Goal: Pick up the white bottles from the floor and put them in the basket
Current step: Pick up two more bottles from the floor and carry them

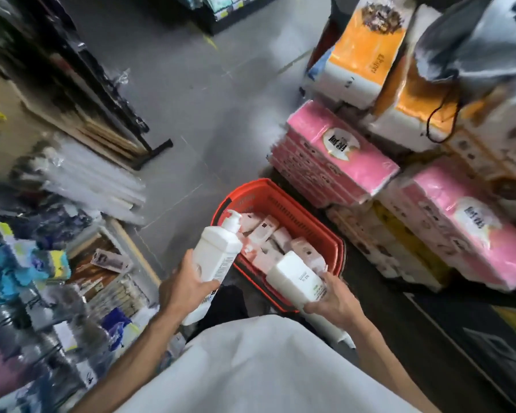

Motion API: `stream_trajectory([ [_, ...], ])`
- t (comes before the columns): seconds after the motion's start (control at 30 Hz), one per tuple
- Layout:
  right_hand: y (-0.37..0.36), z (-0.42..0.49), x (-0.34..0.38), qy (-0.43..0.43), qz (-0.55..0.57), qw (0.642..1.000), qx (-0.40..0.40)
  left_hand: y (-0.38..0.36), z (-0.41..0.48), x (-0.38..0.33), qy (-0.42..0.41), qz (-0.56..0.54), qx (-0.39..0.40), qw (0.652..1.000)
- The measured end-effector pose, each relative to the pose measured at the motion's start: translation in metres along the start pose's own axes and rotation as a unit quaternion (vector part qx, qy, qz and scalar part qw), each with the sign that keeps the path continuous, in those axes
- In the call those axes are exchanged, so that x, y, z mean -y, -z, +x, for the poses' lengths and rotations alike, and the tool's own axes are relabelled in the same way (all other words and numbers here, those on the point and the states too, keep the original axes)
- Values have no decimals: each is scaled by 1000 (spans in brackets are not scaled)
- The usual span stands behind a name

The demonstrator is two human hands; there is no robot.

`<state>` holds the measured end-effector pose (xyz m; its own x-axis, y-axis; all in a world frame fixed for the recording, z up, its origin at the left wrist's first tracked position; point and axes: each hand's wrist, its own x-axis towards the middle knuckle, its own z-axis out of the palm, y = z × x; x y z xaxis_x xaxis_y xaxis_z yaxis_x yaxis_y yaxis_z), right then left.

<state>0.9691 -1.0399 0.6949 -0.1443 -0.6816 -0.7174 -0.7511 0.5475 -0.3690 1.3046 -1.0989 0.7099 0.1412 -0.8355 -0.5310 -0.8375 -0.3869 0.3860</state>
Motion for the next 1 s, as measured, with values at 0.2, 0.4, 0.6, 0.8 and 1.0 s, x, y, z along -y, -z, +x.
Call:
stream_trajectory([
  [0.2,-23,-21,30,-113,101,988,-29,41,74,-10,-66,64,61,994],
  [0.4,-46,-23,52,-178,208,960,-64,55,138,-32,-100,116,119,981],
  [0.6,-80,12,46,-233,240,942,3,18,200,-59,-120,207,167,956],
  [0.8,-99,78,12,-291,263,918,55,-58,253,-86,-95,249,210,941],
  [1.0,-100,184,-37,-300,191,932,76,-143,306,-105,-109,343,235,903],
])
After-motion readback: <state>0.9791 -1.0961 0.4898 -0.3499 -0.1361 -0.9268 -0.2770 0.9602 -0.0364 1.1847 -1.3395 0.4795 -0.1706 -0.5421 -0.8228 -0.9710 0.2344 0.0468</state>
